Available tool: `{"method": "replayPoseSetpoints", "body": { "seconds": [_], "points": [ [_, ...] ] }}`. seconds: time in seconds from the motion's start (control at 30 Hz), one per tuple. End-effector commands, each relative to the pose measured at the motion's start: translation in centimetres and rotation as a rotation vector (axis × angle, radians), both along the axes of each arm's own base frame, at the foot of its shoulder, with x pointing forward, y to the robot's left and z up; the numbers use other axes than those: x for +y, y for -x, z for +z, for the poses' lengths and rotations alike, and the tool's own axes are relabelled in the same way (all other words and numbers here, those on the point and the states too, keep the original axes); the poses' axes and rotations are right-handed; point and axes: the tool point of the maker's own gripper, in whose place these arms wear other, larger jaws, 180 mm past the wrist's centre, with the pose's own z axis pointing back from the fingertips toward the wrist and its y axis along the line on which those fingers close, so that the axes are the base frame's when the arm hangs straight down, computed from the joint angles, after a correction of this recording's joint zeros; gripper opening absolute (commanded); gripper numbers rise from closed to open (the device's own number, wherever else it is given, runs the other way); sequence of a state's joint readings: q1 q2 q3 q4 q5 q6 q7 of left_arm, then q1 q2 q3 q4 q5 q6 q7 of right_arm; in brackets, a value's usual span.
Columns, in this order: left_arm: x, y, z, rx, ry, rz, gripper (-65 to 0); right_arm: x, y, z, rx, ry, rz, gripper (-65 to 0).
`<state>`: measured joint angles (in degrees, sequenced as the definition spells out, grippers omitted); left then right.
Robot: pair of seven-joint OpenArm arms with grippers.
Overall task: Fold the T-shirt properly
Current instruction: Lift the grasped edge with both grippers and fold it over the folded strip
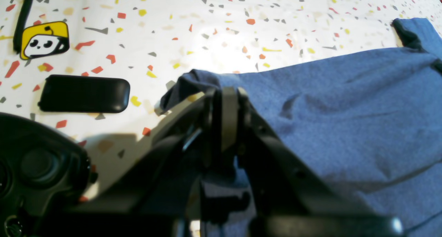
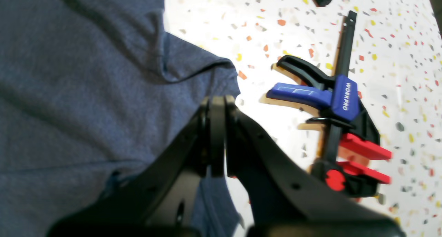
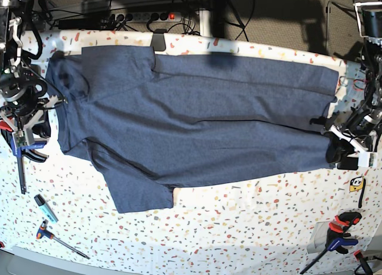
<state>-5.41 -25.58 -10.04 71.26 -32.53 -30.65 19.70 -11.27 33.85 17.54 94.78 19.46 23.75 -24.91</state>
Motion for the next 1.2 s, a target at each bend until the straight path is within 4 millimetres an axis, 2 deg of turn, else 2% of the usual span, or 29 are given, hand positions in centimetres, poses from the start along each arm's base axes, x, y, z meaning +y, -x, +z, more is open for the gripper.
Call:
{"method": "replayPoseSetpoints", "body": {
  "seconds": [0.0, 0.07, 0.1, 0.13, 0.4, 0.5, 0.73, 0.87, 1.07, 1.1, 1.17],
  "points": [
    [0.3, -1.1, 2.5, -0.082, 0.008, 0.000, -65.0, -0.2, -1.5, 2.1, -0.077, 0.004, -0.001, -52.8],
    [0.1, -1.2, 2.6, -0.086, 0.014, 0.000, -65.0, 0.0, -2.8, 2.5, -0.107, -0.029, -0.018, -36.4],
    [0.0, -1.2, 2.5, -0.086, 0.017, 0.000, -65.0, 0.0, -3.6, 2.7, -0.119, -0.045, -0.028, -32.7],
    [-0.2, -1.1, 2.4, -0.085, 0.022, -0.001, -65.0, 0.0, -4.3, 2.6, -0.115, -0.056, -0.036, -32.3],
    [-0.4, -1.2, 2.4, -0.086, 0.028, -0.003, -65.0, 2.0, -9.0, -1.5, 0.116, -0.069, 0.002, -32.4],
    [-0.4, -1.1, 2.3, -0.084, 0.022, -0.004, -65.0, 2.6, -10.0, -2.8, 0.190, -0.057, 0.015, -32.5],
    [-0.4, -1.1, 2.3, -0.082, 0.017, -0.005, -65.0, 3.3, -10.1, -5.1, 0.304, -0.032, 0.032, -32.5],
    [-0.4, -1.1, 2.3, -0.082, 0.017, -0.005, -65.0, 3.5, -10.0, -5.6, 0.314, -0.046, 0.030, -39.7],
    [-0.4, -1.1, 2.3, -0.082, 0.017, -0.005, -65.0, 4.3, -10.1, -6.8, 0.312, -0.082, 0.029, -40.1],
    [-0.4, -1.1, 2.3, -0.082, 0.017, -0.005, -65.0, 4.4, -10.1, -6.9, 0.309, -0.081, 0.030, -41.9],
    [-0.4, -1.1, 2.3, -0.082, 0.017, -0.005, -65.0, 4.5, -10.4, -6.8, 0.293, -0.066, 0.038, -51.0]
  ]
}}
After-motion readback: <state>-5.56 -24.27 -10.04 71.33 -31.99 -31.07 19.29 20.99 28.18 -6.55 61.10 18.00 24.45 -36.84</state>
